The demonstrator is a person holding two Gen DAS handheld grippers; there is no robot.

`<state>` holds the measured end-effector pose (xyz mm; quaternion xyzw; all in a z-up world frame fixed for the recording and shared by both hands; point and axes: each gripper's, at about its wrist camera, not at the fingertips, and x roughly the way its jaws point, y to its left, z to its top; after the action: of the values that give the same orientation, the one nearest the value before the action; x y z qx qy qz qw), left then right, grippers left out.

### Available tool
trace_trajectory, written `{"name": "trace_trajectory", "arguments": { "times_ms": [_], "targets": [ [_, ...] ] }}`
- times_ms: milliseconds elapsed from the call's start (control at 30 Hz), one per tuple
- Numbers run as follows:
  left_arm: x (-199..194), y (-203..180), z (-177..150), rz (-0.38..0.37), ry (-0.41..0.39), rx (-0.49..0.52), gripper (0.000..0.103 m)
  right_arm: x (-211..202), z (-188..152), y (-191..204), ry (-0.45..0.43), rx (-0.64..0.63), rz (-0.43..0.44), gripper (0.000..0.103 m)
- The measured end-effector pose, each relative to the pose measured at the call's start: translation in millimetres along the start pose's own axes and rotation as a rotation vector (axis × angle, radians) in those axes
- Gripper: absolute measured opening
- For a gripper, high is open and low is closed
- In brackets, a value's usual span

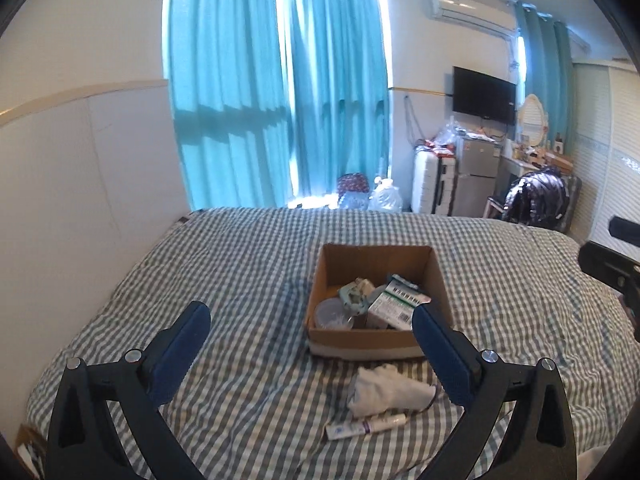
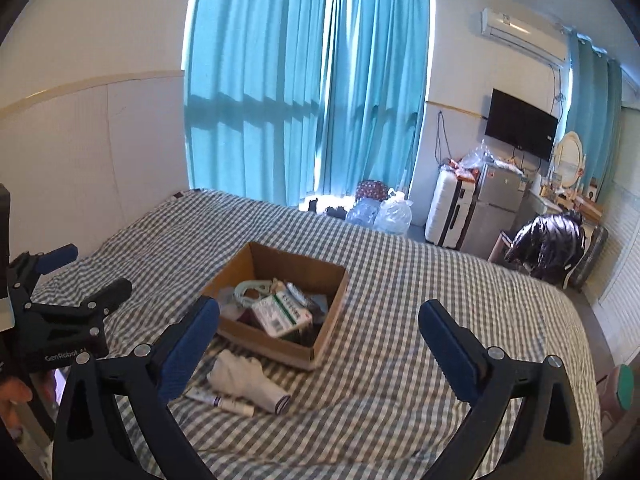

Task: Organize objects
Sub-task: 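Grasp the white tube with left gripper while right grasps the white glove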

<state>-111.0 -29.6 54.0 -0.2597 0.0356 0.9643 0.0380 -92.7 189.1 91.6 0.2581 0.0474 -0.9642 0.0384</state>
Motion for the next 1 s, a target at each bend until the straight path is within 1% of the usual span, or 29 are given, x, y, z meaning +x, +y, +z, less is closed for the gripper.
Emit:
{"name": "trace_trajectory", "arguments": {
  "times_ms": [100, 167, 233, 333, 400, 467, 533, 600, 667, 733, 800, 867, 933, 1000],
  "targets": [
    [4.6, 2.2, -17.0, 0.011, 0.021, -0.045, 0.103, 3.3, -16.8, 0.9, 0.007, 0.049, 0.035, 0.100],
    [10.5, 3.1, -28.9, 0.023, 0.024, -0.053, 0.103, 10.9, -27.2, 3.1, 0.016, 0.061, 0.042, 0.100],
    [19.6, 2.0, -41.8, 0.045, 0.030, -0.048, 0.103, 23.4, -40.7, 6.6, 0.023, 0.057, 0.043, 0.100],
    [36.3, 2.3, -63.7, 0.046, 0.046, -0.056, 0.103, 43.3, -65.0, 9.2, 0.014, 0.045, 0.050, 0.100],
    [51.4, 1.8, -78.5, 0.046, 0.059, -0.073, 0.103, 66.6, -82.7, 7.4, 0.044, 0.057, 0.042, 0.101],
    [75.2, 1.0, -97.0, 0.048, 0.098, -0.089, 0.103, 88.0, -97.6, 5.7, 0.066, 0.056, 0.025, 0.101],
    [100.1, -0.6, -114.6, 0.041, 0.155, -0.108, 0.103, 113.3, -113.9, 4.0, 0.108, 0.054, 0.006, 0.101],
    [121.5, -4.4, -131.3, 0.024, 0.193, -0.124, 0.103, 135.8, -125.9, 2.5, 0.156, 0.051, -0.009, 0.101],
    [140.0, -12.6, -145.8, 0.000, 0.240, -0.105, 0.103, 152.5, -134.0, 2.1, 0.181, 0.045, -0.031, 0.101],
    [151.2, -23.8, -156.3, -0.013, 0.268, -0.064, 0.103, 167.2, -139.6, 0.8, 0.207, 0.058, -0.033, 0.101],
    [158.9, -36.7, -164.5, -0.002, 0.289, -0.019, 0.103, 180.2, -144.2, -1.8, 0.238, 0.087, -0.028, 0.101],
    [162.6, -46.9, -170.7, -0.007, 0.320, 0.002, 0.103, 188.7, -147.7, -4.5, 0.263, 0.110, -0.051, 0.101],
    [162.2, -57.2, -178.3, -0.042, 0.335, 0.029, 0.103, 191.6, -150.2, -9.0, 0.270, 0.133, -0.077, 0.101],
    [161.6, -64.5, -183.2, -0.059, 0.344, 0.069, 0.103, 191.3, -151.7, -14.5, 0.275, 0.161, -0.091, 0.101]
  ]
}}
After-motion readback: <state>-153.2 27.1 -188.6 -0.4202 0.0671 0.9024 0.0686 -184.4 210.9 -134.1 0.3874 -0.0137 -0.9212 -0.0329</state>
